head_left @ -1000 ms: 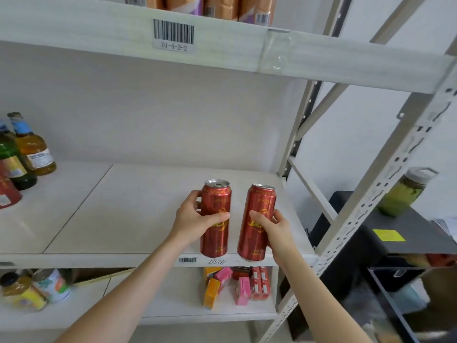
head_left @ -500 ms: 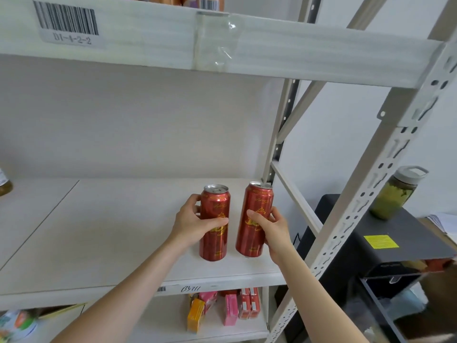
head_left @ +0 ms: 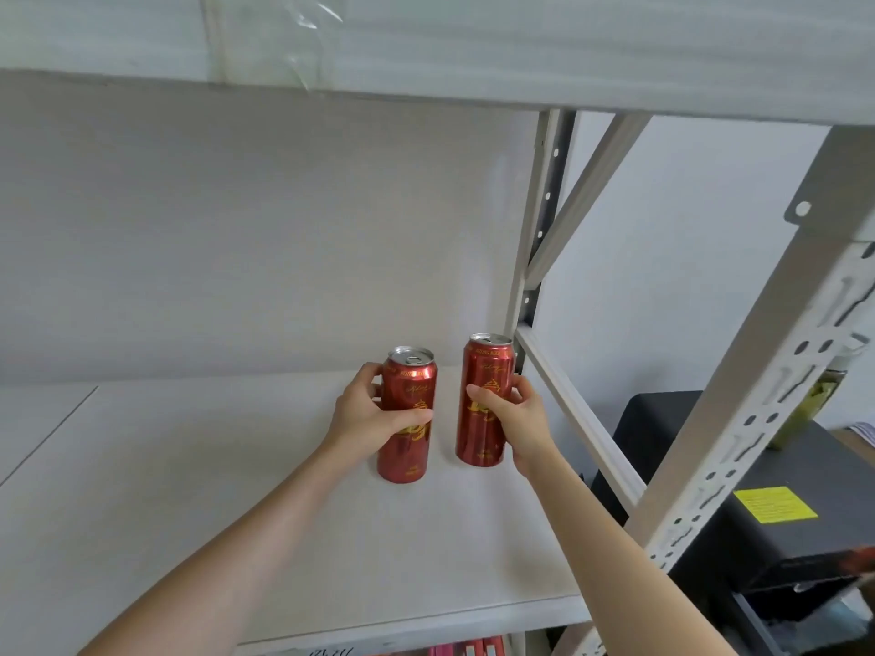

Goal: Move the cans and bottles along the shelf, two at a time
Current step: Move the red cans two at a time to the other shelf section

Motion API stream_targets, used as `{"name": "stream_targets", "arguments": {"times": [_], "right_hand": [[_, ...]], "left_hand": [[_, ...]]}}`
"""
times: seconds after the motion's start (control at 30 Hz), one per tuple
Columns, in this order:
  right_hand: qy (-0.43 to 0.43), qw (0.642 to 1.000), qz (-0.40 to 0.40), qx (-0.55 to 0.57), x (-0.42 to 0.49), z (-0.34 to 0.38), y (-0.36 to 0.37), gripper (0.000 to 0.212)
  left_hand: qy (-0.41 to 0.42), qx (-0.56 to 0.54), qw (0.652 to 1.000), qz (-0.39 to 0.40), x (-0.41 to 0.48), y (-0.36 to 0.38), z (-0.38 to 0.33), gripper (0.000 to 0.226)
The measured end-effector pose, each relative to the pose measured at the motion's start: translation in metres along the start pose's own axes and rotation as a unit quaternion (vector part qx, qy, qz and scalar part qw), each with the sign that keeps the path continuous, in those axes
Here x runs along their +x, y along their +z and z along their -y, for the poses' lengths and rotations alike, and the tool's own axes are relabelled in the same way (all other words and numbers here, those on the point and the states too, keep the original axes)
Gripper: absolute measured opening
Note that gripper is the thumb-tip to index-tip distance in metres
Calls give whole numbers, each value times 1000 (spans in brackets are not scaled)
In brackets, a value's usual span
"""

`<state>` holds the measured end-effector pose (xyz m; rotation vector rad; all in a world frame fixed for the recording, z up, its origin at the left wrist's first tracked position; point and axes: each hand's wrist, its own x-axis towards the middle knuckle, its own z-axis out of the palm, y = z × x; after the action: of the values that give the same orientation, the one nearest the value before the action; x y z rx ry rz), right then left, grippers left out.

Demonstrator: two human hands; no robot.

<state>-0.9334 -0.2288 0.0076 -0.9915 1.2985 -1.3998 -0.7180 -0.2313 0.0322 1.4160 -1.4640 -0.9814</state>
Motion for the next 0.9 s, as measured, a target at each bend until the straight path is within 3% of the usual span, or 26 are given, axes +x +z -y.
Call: {"name": "stream_targets", "arguments": {"times": [0.47, 0.63, 0.9], "right_hand": [[-42, 998, -41, 4, 101, -13, 15, 62], [-54, 998, -34, -3, 115, -20, 19, 68], [-62, 998, -13, -3, 118, -30, 15, 61]], "left_hand": [[45, -10, 997, -58, 65, 38, 10, 66], [50, -24, 997, -54, 69, 38, 19, 68], [66, -37, 997, -20, 70, 33, 25, 66]]}}
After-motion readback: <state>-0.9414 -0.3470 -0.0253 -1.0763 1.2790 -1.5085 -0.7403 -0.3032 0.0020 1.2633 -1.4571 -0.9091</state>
